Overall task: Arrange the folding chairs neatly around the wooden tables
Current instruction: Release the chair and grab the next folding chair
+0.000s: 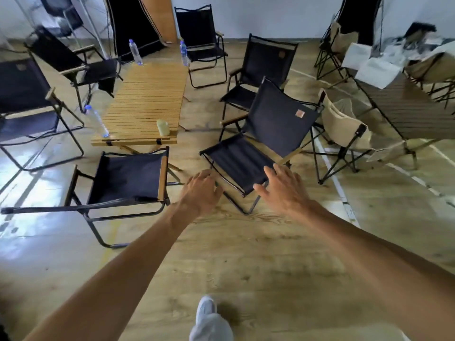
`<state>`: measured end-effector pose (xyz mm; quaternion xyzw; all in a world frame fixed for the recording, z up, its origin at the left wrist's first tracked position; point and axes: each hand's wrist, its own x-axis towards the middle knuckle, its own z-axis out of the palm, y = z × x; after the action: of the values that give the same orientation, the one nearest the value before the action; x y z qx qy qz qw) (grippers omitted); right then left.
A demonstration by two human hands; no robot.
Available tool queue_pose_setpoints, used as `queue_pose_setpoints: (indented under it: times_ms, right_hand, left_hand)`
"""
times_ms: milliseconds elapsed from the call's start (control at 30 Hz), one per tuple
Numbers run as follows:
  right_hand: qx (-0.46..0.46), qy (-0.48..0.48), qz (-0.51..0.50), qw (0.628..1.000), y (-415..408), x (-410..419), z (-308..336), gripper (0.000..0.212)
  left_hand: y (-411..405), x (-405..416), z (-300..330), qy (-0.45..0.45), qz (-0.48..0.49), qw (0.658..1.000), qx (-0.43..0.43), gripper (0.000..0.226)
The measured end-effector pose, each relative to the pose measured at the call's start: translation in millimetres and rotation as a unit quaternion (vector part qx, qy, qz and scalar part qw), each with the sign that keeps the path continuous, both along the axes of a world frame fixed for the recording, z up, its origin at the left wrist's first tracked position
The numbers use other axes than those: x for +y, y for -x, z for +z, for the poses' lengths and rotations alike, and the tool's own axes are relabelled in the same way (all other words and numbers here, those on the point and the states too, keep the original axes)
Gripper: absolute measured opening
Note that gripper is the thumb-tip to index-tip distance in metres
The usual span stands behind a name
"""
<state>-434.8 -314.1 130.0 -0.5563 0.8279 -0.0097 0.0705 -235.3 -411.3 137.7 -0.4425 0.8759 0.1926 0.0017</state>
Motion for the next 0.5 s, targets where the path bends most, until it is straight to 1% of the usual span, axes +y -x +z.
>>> queue_pose_setpoints:
  times_ms: [167, 300, 400, 500]
  right_hand:
    - [-0.002, -0.029, 0.003, 1.0, 77, -21, -10, 0.073]
    - [-0.003, -0.039, 0.003, 0.999, 143, -60, -21, 0.069]
    - [-0.006, -0.048, -0.019, 0.999, 204, -95, -32, 0.068]
    - [-0.022, -0.068, -0.054, 0.996, 266, -120, -39, 0.07]
  left_hand:
    - [97, -19, -18, -0.015, -0.014, 1.0, 0.017, 0.054]
    - [179, -59, -42, -0.031, -0.029, 0.999, 0.007, 0.055]
    - [252, -101, -57, -0.031, -0.056, 0.998, -0.002, 0.055]
    - [316, -128, -59, -0.065, -0.082, 0.994, 0.0, 0.052]
